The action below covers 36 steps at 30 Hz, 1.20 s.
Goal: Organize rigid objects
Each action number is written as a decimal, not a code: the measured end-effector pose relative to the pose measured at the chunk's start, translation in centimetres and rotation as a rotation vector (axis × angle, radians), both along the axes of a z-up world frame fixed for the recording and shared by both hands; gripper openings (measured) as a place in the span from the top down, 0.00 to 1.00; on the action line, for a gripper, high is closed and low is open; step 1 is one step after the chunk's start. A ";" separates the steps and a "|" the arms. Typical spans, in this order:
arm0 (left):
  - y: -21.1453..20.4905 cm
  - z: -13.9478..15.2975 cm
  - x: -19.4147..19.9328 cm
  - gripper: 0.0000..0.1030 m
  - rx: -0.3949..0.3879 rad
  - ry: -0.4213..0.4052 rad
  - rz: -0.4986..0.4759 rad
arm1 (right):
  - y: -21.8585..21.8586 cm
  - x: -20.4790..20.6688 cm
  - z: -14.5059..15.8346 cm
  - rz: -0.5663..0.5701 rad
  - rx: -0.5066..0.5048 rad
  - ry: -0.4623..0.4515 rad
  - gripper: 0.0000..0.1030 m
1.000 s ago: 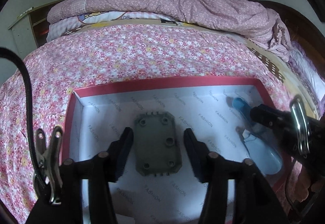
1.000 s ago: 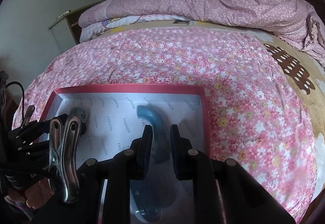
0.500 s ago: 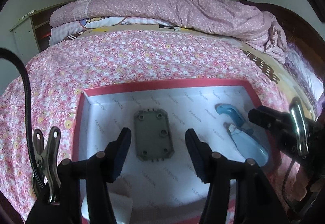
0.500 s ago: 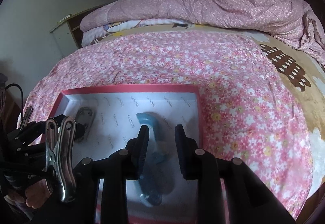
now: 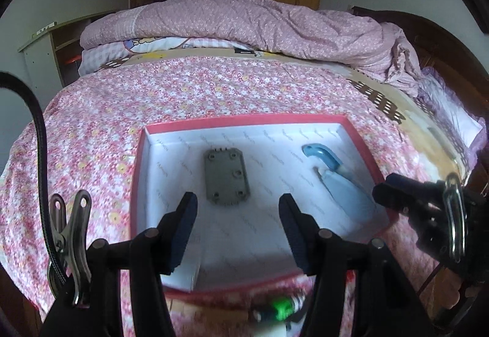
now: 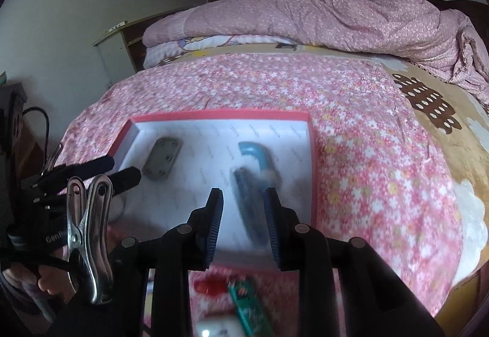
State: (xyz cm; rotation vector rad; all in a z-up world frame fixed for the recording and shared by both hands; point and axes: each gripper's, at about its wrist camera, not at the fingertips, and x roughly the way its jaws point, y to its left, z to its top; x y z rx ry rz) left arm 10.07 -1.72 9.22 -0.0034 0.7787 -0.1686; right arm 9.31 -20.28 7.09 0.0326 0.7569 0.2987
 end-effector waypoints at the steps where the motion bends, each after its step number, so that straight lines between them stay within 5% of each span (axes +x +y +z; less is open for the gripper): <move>1: 0.0 0.1 -0.4 0.43 0.000 0.000 -0.004 | 0.1 -0.6 -0.1 0.008 -0.002 0.000 0.71; 21: 0.0 -1.6 -9.7 0.43 -0.006 0.023 -0.063 | 0.2 -9.3 -3.0 0.064 -0.003 0.029 0.70; 36: -0.8 -5.4 -9.8 0.43 0.011 0.090 -0.083 | -0.1 -10.4 -4.9 0.070 0.032 0.074 0.70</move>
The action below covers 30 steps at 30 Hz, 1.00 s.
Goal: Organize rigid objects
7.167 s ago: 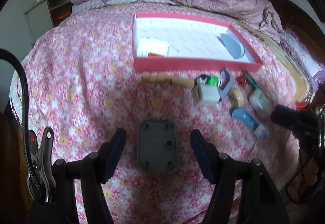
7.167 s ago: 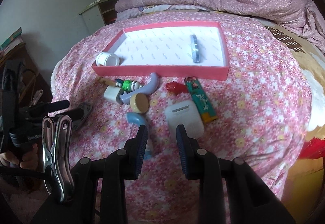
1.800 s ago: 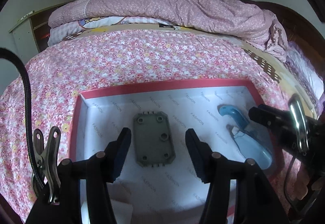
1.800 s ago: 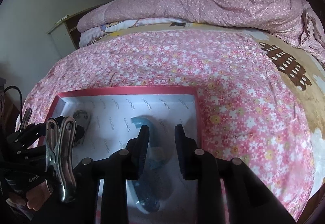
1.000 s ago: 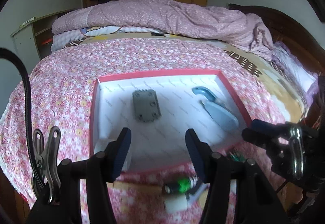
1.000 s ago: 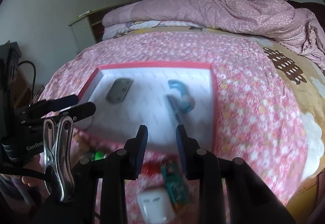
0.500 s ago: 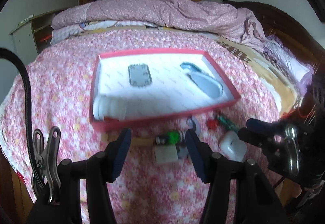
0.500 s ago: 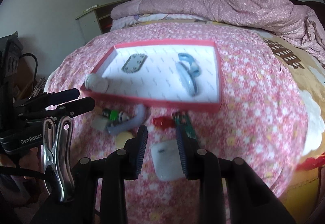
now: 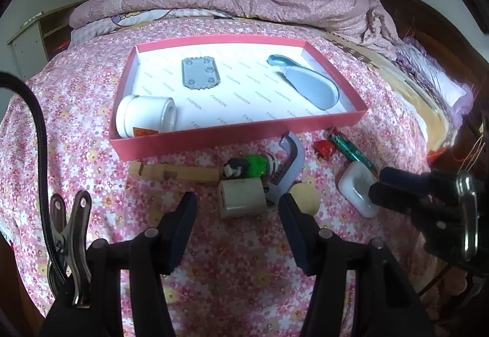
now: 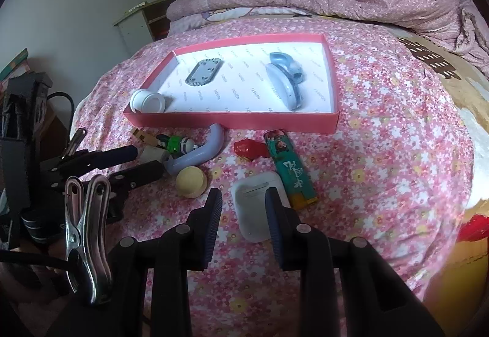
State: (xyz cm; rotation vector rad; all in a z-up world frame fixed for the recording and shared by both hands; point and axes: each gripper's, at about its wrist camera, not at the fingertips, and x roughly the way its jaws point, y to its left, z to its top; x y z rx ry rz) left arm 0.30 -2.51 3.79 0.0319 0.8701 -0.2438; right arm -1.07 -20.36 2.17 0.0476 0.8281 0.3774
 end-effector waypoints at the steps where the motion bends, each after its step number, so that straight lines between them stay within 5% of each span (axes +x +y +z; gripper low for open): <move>1: 0.0 -0.1 0.1 0.43 -0.002 0.002 0.001 | 0.1 0.0 -0.1 0.002 0.001 0.001 0.70; 9: -0.2 -0.7 0.6 0.44 -0.023 0.008 0.000 | 0.3 0.0 -0.6 0.006 0.003 0.014 0.70; 13: -0.2 -0.9 0.5 0.64 -0.021 0.015 -0.011 | 0.5 0.1 -0.7 0.011 0.004 0.017 0.70; 30: 4.1 -0.6 -2.5 0.70 -0.021 0.014 0.053 | 2.5 -0.5 -0.9 0.071 -0.001 0.015 0.70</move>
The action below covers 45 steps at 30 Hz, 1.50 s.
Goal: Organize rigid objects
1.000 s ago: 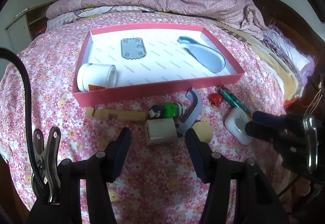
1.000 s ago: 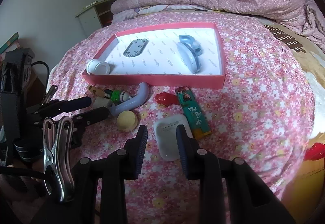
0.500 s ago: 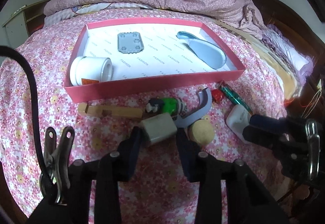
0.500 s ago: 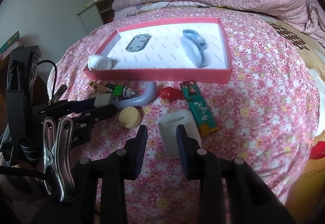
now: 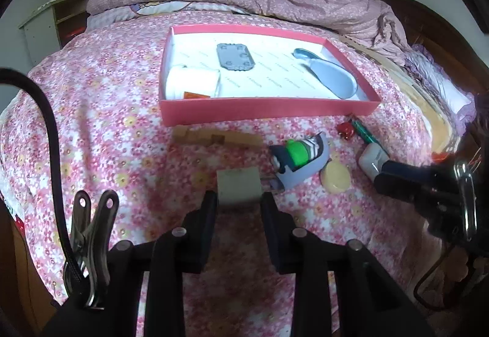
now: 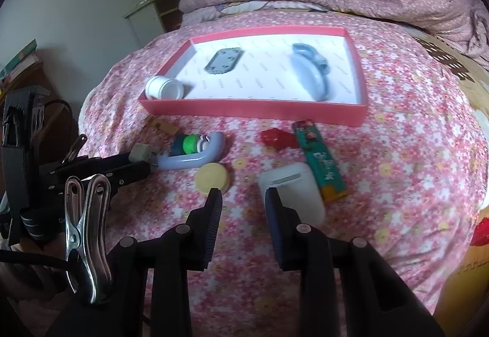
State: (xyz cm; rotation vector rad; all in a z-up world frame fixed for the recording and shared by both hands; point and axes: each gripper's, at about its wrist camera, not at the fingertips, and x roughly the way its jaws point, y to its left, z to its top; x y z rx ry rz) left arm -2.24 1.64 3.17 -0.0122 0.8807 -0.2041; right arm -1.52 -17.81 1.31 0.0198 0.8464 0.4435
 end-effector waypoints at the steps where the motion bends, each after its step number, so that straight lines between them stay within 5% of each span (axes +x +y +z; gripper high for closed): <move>1: 0.1 0.0 0.0 0.70 -0.002 0.000 0.003 | 0.4 -0.1 0.0 0.009 -0.003 -0.001 0.70; 5: 0.4 -0.1 -0.1 0.68 -0.008 -0.006 0.011 | 1.5 -0.4 -0.1 0.048 -0.018 -0.005 0.70; 7: 0.4 -0.3 0.0 0.58 -0.010 -0.004 0.010 | 2.2 -0.5 -0.2 0.070 -0.030 -0.007 0.70; 13: 0.7 -0.4 0.0 0.51 -0.056 -0.006 -0.004 | 4.1 0.4 -0.6 0.088 -0.090 -0.028 0.70; 22: 0.0 -0.5 -0.2 0.56 -0.132 0.045 -0.099 | 4.6 1.7 -1.7 0.065 -0.151 -0.036 0.65; 28: -1.3 -0.3 -1.4 0.57 -0.086 0.034 -0.149 | 4.2 2.0 -2.0 0.069 -0.120 -0.034 0.65; 34: -1.1 0.1 -1.9 0.55 0.032 -0.039 -0.094 | 3.5 2.0 -2.1 0.059 -0.078 -0.035 0.68; 45: -1.7 -1.3 0.5 0.55 0.055 -0.027 -0.123 | 2.9 1.7 -2.3 0.060 -0.021 -0.016 0.68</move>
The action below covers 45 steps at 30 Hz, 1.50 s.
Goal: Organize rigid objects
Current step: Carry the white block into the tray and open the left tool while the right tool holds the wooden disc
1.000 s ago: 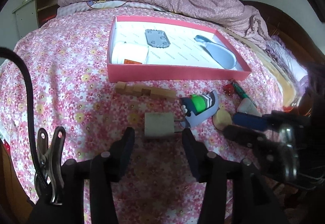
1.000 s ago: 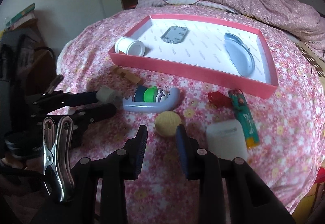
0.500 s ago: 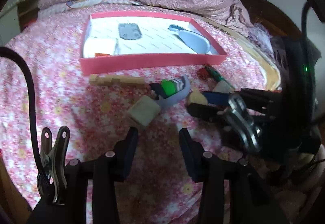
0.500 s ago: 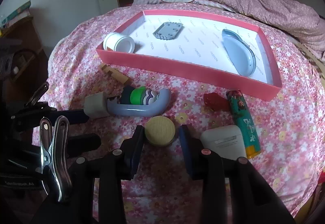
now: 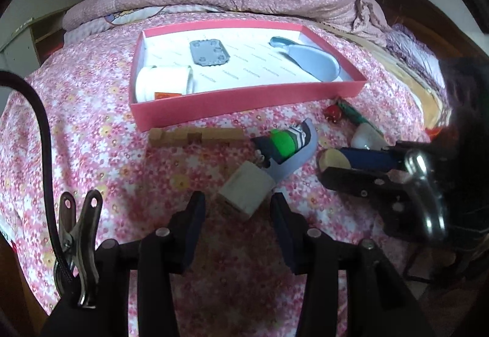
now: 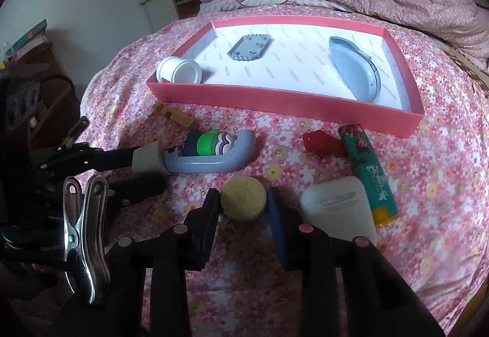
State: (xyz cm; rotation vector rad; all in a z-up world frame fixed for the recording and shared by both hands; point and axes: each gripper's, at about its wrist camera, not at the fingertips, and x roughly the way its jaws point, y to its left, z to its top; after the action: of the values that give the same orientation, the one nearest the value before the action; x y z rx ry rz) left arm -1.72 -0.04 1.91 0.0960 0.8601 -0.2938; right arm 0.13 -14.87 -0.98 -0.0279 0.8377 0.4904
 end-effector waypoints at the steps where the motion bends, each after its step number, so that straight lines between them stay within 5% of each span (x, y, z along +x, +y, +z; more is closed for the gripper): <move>1: -0.2 -0.1 0.0 0.55 0.012 -0.010 -0.003 | 0.0 0.0 0.0 0.001 0.000 -0.002 0.68; 9: -0.8 -0.1 0.2 0.55 0.029 -0.033 -0.025 | -0.1 -0.1 -0.1 0.005 0.010 -0.013 0.68; 13: -1.0 -0.1 0.1 0.64 0.029 -0.026 -0.045 | -0.2 -0.2 -0.1 0.004 0.017 -0.014 0.68; 22: 0.5 0.3 -0.8 0.64 -0.050 0.004 -0.018 | -0.3 -0.3 -0.1 0.005 0.015 -0.021 0.68; 33: 2.6 3.1 -0.8 0.64 -0.115 -0.049 0.057 | -0.4 -0.9 -0.1 0.025 0.064 0.002 0.68; 45: 2.2 6.3 2.8 0.64 -0.103 -0.123 0.087 | -0.2 -1.5 0.5 0.049 0.077 -0.010 0.68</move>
State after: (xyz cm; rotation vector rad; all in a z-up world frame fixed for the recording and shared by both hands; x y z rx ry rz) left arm 1.11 2.14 8.25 -0.0192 0.7241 -0.2476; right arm -1.34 -15.09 -0.49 0.0202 0.8096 0.5684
